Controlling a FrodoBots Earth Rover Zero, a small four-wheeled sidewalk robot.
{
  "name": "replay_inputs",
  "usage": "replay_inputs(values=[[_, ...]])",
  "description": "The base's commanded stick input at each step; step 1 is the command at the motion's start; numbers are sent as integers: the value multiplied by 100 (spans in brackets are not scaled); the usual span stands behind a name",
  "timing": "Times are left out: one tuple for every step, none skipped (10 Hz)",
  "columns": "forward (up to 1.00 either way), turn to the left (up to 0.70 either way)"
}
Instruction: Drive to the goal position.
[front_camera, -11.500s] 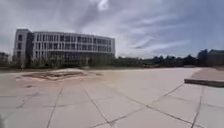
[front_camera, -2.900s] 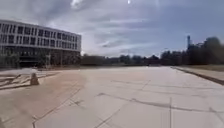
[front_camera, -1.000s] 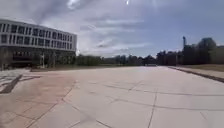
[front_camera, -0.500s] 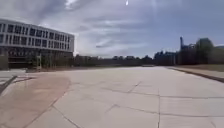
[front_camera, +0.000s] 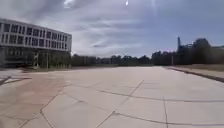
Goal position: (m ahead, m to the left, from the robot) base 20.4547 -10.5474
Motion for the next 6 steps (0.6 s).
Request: replay_inputs(values=[[50, -21], [50, -6], [50, 0], [50, 0], [50, 0], [50, 0]])
